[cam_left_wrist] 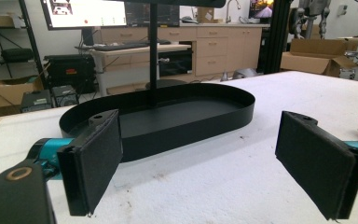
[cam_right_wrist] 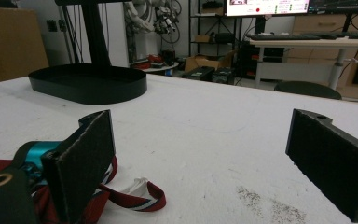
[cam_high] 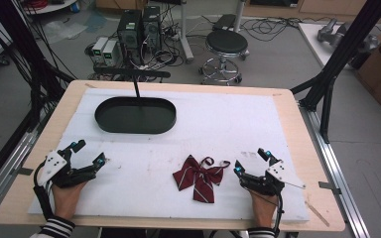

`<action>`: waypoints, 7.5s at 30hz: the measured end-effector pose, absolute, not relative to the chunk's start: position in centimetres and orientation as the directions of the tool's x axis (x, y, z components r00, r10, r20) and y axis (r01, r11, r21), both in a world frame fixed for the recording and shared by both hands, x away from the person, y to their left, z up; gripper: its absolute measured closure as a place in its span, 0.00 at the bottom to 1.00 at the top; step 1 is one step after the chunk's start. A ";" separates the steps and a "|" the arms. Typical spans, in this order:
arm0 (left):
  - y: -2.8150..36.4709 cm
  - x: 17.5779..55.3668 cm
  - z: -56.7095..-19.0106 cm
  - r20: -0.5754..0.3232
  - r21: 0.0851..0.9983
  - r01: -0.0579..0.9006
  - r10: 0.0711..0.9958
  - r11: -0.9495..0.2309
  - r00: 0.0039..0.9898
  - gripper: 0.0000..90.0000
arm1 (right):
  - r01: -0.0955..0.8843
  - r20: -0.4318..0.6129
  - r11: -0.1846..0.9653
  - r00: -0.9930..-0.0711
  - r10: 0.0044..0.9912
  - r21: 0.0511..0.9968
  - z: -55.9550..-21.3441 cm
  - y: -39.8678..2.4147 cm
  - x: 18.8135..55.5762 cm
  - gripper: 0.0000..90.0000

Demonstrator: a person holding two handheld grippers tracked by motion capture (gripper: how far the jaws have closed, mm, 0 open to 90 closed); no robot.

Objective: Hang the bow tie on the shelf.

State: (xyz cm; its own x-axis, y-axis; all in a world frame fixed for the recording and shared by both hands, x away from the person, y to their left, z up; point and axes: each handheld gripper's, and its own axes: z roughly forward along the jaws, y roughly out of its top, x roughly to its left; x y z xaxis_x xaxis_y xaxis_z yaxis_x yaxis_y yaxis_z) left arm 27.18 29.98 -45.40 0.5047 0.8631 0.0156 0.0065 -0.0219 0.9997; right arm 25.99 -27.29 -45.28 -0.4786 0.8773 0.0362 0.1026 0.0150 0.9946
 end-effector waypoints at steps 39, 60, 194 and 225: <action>29.8 27.2 -45.4 0.033 0.999 0.007 0.865 -0.042 0.500 0.17 | 0.155 0.005 0.093 -0.537 0.844 0.984 -42.6 -26.5 26.2 0.08; 29.7 27.2 -45.3 0.041 0.999 0.009 0.865 -0.053 0.500 0.17 | 0.283 -0.035 0.291 -0.660 0.751 0.914 -39.8 -22.6 29.9 0.08; 29.8 27.3 -45.3 0.034 0.999 0.014 0.860 -0.048 0.509 0.17 | 0.036 -0.250 0.364 -0.664 0.704 0.931 -28.5 -6.9 38.9 0.98; 29.8 27.3 -45.4 0.027 0.999 0.010 0.859 -0.037 0.511 0.17 | 0.018 -0.287 0.359 -0.565 0.774 0.933 -25.9 -4.6 44.3 0.98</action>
State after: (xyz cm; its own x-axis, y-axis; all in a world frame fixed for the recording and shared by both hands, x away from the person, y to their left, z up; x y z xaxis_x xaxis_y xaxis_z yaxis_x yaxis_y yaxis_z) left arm 27.25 29.82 -45.36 0.5109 0.8592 0.0266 0.0099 -0.0368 0.9993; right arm 44.33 -4.59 -25.87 -0.5652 0.7735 -0.2866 0.0180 0.3590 0.9332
